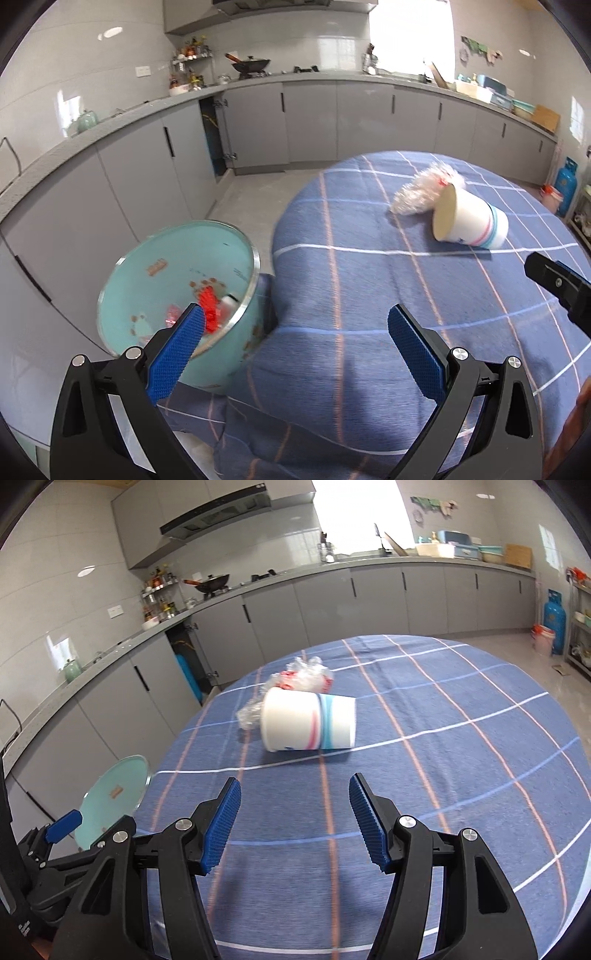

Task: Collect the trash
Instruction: 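Move both tools back toward the paper cup and clear wrap on the table, then grasp the white striped paper cup with the right tool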

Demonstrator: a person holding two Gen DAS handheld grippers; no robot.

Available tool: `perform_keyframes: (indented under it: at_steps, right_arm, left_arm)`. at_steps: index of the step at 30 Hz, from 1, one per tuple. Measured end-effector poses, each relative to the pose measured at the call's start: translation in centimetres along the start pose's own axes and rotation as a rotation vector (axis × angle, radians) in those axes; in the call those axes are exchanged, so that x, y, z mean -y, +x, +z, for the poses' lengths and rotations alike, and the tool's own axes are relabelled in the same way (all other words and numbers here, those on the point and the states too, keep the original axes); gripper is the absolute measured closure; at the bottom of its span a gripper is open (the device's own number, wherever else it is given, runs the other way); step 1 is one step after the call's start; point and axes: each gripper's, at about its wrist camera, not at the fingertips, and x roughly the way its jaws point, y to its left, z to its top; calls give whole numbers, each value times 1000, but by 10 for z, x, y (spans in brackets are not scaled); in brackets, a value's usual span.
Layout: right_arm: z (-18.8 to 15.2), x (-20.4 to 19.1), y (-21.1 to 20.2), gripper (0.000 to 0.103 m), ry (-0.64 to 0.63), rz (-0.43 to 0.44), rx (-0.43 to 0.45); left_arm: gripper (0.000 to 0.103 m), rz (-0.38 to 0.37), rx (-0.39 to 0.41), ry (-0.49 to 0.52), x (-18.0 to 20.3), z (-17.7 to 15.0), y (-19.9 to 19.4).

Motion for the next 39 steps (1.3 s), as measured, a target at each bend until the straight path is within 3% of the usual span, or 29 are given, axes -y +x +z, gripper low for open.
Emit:
perform_keyframes:
  at_steps: [13,19,24,30,36,39]
  right_arm:
    - [30,27,38,37,-59,-13,-74]
    - [51,26,74,32,-185,13,-143]
    - [66,22,100,22,-330,39,-208]
    - [72,16,128,22,-484,110,-294]
    - [73,11,137,22,-548,145,-317]
    - [71,13,141,30,-542,153,-330]
  left_arm:
    - [6,-40,-14,57,28,20,22]
    - [6,-54,-42,85,40,27,39]
    - [6,-57,-62,98,44,36,53]
    - [6,-65,-69,95,43,54,69]
    - [6,-57,-77,94,40,64,82]
    - [6,-60,-85,91,40,67,88]
